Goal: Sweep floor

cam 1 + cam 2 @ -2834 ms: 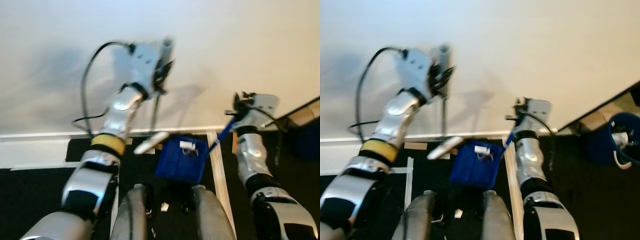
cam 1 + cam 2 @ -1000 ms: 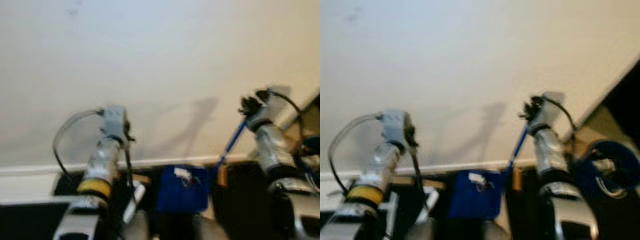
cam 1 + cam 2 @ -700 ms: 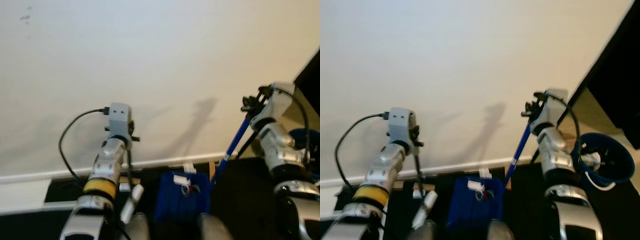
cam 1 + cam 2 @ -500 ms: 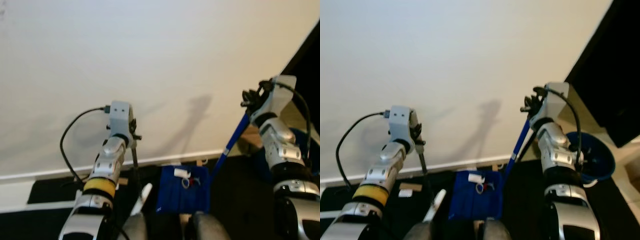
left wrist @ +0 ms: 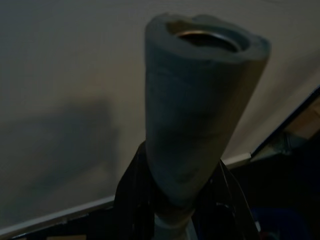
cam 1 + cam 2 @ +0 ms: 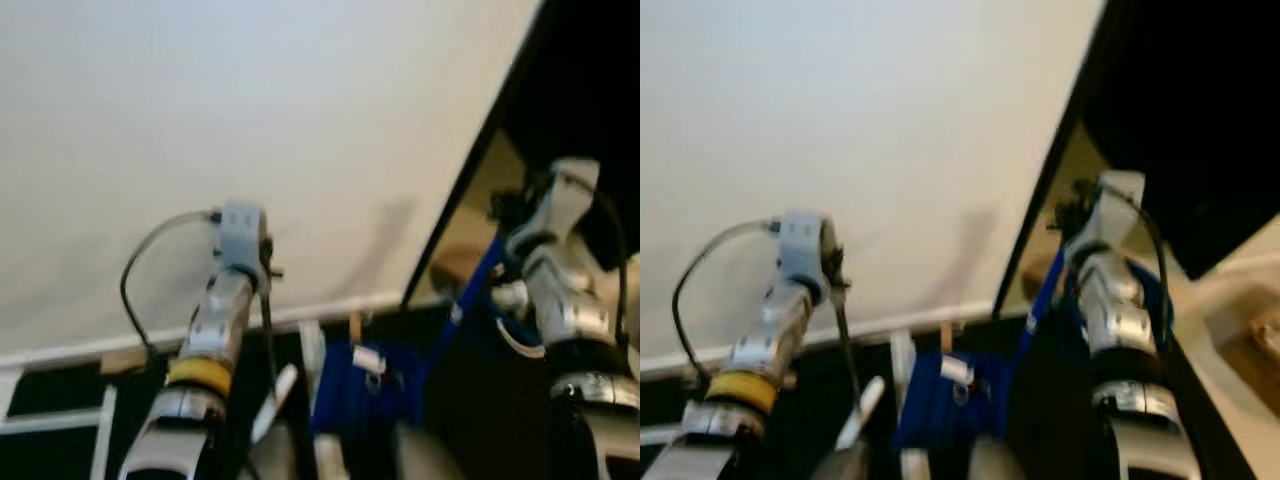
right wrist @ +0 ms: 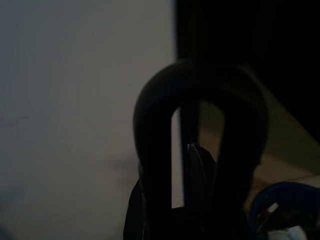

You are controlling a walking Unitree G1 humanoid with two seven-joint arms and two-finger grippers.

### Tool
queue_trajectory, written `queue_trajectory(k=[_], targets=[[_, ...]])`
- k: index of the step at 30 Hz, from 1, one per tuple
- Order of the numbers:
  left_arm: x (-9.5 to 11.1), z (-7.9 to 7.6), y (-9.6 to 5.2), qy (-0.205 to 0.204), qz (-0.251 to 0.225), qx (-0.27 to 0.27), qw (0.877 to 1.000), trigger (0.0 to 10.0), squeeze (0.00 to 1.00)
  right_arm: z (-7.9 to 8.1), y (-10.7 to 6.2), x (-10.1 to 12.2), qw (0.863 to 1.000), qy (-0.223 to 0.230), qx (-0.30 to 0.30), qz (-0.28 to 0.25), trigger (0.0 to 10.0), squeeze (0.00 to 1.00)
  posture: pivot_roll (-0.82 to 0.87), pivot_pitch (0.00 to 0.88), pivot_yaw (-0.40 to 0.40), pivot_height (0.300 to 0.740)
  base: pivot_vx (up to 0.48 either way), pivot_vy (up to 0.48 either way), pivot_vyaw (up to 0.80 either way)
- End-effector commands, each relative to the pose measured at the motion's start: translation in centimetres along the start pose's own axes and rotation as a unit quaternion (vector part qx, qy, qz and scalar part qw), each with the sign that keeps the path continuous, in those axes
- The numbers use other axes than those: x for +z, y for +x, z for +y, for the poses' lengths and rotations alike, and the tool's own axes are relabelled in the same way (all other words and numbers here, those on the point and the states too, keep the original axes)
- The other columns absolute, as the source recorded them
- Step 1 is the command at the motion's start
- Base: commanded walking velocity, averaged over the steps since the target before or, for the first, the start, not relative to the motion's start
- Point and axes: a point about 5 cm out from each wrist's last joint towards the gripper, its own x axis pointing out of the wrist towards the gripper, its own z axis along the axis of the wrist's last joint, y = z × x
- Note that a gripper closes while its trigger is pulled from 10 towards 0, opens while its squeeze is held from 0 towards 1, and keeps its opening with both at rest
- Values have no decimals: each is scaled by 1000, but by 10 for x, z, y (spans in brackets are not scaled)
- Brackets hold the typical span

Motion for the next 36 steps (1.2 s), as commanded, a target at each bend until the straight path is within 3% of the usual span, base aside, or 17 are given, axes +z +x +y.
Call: queue_trajectory(k=[1, 11, 19, 36], targets=[[2, -3, 0, -5, -2, -6, 1000, 10000, 0, -4, -2, 3, 1000, 10, -6, -1, 10000, 0, 20, 0, 10, 740, 0, -480, 0], [1, -4, -1, -6, 1, -7, 1000, 10000, 0, -1, -6, 0, 1000, 14, -4, 13, 10000, 0, 20, 0, 12, 740, 0, -480, 0], [-1, -4, -2, -5, 4, -7, 1000, 10000, 0, 2, -9, -6, 1000, 16, 4, 26, 10000, 0, 21, 0, 13, 740, 0, -480, -716], [6, -8, 3, -9, 1, 2, 1000, 10000, 0, 6, -13, -12, 999, -1, 18, 41, 10000, 0, 11, 0, 21, 740, 0, -480, 0]])
